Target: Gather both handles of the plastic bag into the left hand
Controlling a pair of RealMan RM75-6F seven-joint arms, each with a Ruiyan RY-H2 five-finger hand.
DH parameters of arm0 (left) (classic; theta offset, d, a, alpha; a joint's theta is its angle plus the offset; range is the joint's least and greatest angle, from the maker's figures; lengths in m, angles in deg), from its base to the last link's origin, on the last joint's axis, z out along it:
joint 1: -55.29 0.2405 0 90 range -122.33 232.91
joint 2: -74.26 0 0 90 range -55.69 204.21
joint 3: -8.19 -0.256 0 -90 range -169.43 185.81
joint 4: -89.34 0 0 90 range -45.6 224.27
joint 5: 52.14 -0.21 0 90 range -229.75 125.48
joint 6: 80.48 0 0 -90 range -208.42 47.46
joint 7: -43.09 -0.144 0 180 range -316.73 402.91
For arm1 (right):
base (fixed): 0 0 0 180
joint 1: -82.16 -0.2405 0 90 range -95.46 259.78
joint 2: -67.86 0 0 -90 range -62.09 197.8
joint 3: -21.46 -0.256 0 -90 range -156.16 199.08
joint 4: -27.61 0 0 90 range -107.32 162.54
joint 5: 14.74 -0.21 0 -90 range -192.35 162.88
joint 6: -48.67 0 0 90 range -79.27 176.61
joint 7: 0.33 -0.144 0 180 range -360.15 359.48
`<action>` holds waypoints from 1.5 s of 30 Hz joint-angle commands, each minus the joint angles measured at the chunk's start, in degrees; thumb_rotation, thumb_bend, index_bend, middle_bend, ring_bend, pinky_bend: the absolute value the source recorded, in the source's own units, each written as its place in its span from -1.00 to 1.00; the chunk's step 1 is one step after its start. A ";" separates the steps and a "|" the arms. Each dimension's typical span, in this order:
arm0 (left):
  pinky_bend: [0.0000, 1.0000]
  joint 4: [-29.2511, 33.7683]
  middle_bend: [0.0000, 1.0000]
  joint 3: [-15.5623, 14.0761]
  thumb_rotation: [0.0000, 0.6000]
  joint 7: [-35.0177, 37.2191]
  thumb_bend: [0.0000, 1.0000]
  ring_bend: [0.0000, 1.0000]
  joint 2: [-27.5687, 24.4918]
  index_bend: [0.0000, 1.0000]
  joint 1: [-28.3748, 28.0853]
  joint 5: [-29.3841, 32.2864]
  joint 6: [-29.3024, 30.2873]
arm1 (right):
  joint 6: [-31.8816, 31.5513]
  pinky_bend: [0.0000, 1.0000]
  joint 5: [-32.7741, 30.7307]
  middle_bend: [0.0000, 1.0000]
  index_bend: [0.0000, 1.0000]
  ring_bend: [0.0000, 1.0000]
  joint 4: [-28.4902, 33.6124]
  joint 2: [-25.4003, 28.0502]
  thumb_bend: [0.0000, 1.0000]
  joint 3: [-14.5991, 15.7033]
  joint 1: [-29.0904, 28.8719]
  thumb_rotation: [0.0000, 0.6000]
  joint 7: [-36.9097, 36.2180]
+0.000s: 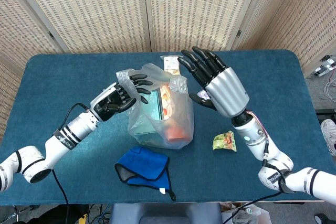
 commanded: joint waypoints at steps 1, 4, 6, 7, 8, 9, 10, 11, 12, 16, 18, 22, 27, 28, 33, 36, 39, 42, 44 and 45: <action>-0.36 -0.03 -0.59 0.07 1.00 0.10 -0.25 -0.50 0.10 -0.66 -0.24 -0.29 -0.18 | 0.34 -0.62 -0.09 -0.85 -1.00 -0.88 -1.50 -1.18 -0.73 -0.47 -1.36 1.00 0.61; -0.36 0.27 -0.59 0.09 1.00 0.46 -0.25 -0.50 0.04 -0.66 -0.41 -0.16 -0.55 | 0.87 -0.63 -0.43 -0.85 -1.00 -0.88 -3.12 -2.51 -0.73 -0.73 -2.84 1.00 0.48; -0.36 0.30 -0.59 0.07 1.00 0.77 -0.25 -0.50 0.03 -0.66 -0.51 -0.20 -0.74 | 1.38 -0.63 -0.71 -0.85 -1.00 -0.88 -4.09 -3.32 -0.73 -0.85 -3.80 1.00 0.31; -0.36 0.33 -0.60 0.06 1.00 0.85 -0.25 -0.50 0.05 -0.66 -0.56 -0.22 -0.81 | 1.56 -0.63 -0.71 -0.85 -1.00 -0.88 -4.82 -3.93 -0.73 -0.93 -4.47 1.00 0.20; -0.36 0.33 -0.59 0.09 1.00 0.89 -0.25 -0.50 0.08 -0.66 -0.59 -0.20 -0.83 | 1.59 -0.63 -0.64 -0.85 -1.00 -0.88 -5.44 -4.46 -0.73 -1.00 -4.99 1.00 0.11; -0.36 0.36 -0.59 0.11 1.00 0.91 -0.25 -0.50 0.11 -0.66 -0.65 -0.16 -0.91 | 1.57 -0.63 -0.58 -0.85 -1.00 -0.88 -6.10 -5.04 -0.73 -1.08 -5.51 1.00 0.02; -0.36 0.39 -0.59 0.11 1.00 0.94 -0.25 -0.50 0.13 -0.66 -0.68 -0.12 -0.97 | 1.57 -0.64 -0.51 -0.85 -1.00 -0.88 -6.75 -5.60 -0.73 -1.14 -6.03 1.00 -0.06; -0.36 0.47 -0.59 0.12 1.00 0.97 -0.25 -0.50 0.14 -0.66 -0.70 -0.11 -1.00 | 1.48 -0.64 -0.37 -0.85 -1.00 -0.88 -7.59 -6.35 -0.73 -1.23 -6.70 1.00 -0.26; -0.36 0.55 -0.59 0.11 1.00 0.97 -0.25 -0.50 0.12 -0.66 -0.70 -0.09 -1.04 | 1.32 -0.64 -0.24 -0.85 -1.00 -0.88 -8.19 -6.94 -0.73 -1.31 -7.19 1.00 -0.57; -0.36 0.52 -0.59 0.07 1.00 1.11 -0.25 -0.50 0.29 -0.66 -0.79 0.04 -1.29 | 0.29 -0.66 0.07 -0.85 -1.00 -0.88 -11.06 -9.54 -0.73 -1.77 -9.11 1.00 -2.34; -0.36 0.61 -0.59 0.03 1.00 1.40 -0.25 -0.50 0.31 -0.66 -0.81 0.02 -1.39 | -0.20 -0.67 0.17 -0.85 -1.00 -0.88 -12.83 -10.72 -0.73 -1.94 -10.01 1.00 -2.56; -0.36 0.90 -0.59 -0.19 1.00 2.63 -0.25 -0.49 0.17 -0.66 -0.96 -0.50 -1.66 | -1.87 -0.67 0.71 -0.85 -1.00 -0.88 -15.93 -12.59 -0.73 -2.32 -11.45 1.00 -3.51; -0.36 0.94 -0.59 -0.52 1.00 5.22 -0.25 -0.48 0.02 -0.66 -1.18 -1.74 -1.39 | -4.17 -0.67 1.00 -0.82 -1.00 -0.88 -18.95 -14.09 -0.70 -3.03 -12.67 1.00 -4.68; -0.36 0.80 -0.59 -0.63 1.00 5.49 -0.25 -0.48 -0.02 -0.66 -1.25 -2.03 -1.30 | -4.40 -0.67 0.96 -0.82 -1.00 -0.88 -19.23 -14.13 -0.70 -3.03 -12.81 1.00 -4.84; -0.36 0.49 -0.59 -0.99 1.00 6.33 -0.25 -0.48 0.00 -0.66 -1.49 -2.28 -1.29 | -5.51 -0.67 1.28 -0.81 -1.00 -0.88 -20.14 -14.30 -0.69 -2.54 -13.07 1.00 -4.97; -0.36 0.41 -0.59 -1.13 1.00 7.22 -0.25 -0.48 0.25 -0.66 -1.60 -2.40 -1.06 | -6.56 -0.67 1.44 -0.81 -1.00 -0.88 -21.13 -15.04 -0.69 -2.61 -13.57 1.00 -5.10; -0.36 0.24 -0.59 -1.31 1.00 7.97 -0.25 -0.48 0.35 -0.66 -1.71 -2.91 -0.58 | -7.89 -0.68 1.55 -0.81 -1.00 -0.88 -22.20 -15.96 -0.68 -2.66 -13.91 1.00 -5.47; -0.36 0.12 -0.59 -1.46 1.00 8.99 -0.25 -0.48 0.17 -0.66 -1.82 -3.47 -0.01 | -8.64 -0.70 1.69 -0.81 -1.00 -0.88 -23.57 -16.40 -0.67 -2.46 -14.16 1.00 -5.84; -0.36 0.06 -0.59 -1.62 0.99 10.03 -0.25 -0.48 -0.04 -0.66 -1.88 -3.97 0.45 | -8.92 -0.72 1.39 -0.81 -1.00 -0.88 -24.12 -16.62 -0.67 -2.56 -14.37 1.00 -6.34; -0.36 -0.01 -0.59 -1.77 0.99 10.64 -0.25 -0.48 -0.14 -0.66 -1.92 -4.35 0.76 | -8.99 -0.73 1.08 -0.81 -1.00 -0.88 -24.22 -16.73 -0.67 -2.71 -14.50 1.00 -6.58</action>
